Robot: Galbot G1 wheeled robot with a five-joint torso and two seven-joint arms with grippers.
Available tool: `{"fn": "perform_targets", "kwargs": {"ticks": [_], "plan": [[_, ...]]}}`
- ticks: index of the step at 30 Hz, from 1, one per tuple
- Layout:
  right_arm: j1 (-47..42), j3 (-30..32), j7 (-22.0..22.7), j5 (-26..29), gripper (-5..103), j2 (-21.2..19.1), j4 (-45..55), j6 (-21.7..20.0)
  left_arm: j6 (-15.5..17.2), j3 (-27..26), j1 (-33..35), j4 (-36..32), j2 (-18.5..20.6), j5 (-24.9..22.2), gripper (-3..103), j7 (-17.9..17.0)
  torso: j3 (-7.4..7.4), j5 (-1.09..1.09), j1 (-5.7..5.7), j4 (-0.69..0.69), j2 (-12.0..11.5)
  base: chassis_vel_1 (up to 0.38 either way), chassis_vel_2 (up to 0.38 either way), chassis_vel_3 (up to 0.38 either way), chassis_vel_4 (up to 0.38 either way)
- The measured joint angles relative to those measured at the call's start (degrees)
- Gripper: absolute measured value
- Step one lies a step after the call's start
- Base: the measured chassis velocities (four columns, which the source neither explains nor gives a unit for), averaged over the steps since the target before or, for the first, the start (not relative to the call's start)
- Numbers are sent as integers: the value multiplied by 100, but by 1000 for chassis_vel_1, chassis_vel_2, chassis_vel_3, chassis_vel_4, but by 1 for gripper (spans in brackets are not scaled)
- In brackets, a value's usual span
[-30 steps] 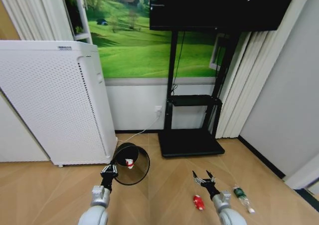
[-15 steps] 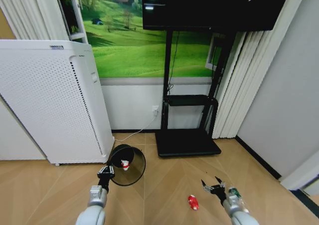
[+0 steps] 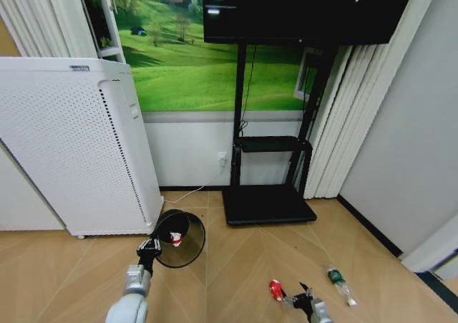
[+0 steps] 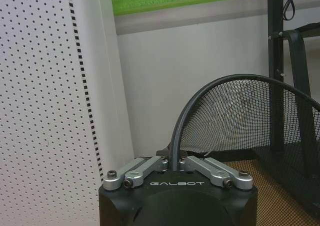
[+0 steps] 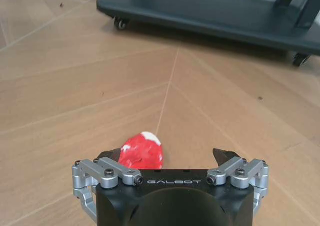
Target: Pick up the trash bin and place the garbage on the floor into it.
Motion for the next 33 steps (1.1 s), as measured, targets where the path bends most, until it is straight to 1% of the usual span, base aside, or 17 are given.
{"fn": "perform_targets", "kwargs": {"ticks": [2, 10, 12, 17, 26, 33], "plan": [[89, -121, -9, -101, 100, 62, -210, 28, -26, 8, -15, 52, -2, 1, 3, 0, 0, -1, 0, 0, 0, 0, 0, 0, 0], [253, -292, -28, -237, 100, 150, -536, 104, -78, 23, -71, 171, -5, 4, 3, 0, 0, -1, 0, -1, 0, 0, 0, 0, 0], [400, -447, -28, -400, 100, 235, -793, 168, -111, 49, -115, 267, -25, 15, 3, 2, 0, -1, 0, -1, 0, 0, 0, 0, 0], [617, -586, -14, -480, 100, 370, -1106, 214, -174, 94, -141, 342, -48, 55, 3, 8, 0, -1, 0, 0, 0, 0, 0, 0, 0], [1068, -676, 71, -675, 100, 702, -1701, 313, -308, 120, -172, 481, -84, 103, 3, 18, 0, -4, 0, -1, 1, 0, 0, 0, 0], [1282, -715, 211, -766, 100, 751, -1903, 269, -329, 124, -173, 509, -90, 111, 3, 18, -1, 0, 0, 1, 1, 0, 0, 0, 0]]}}
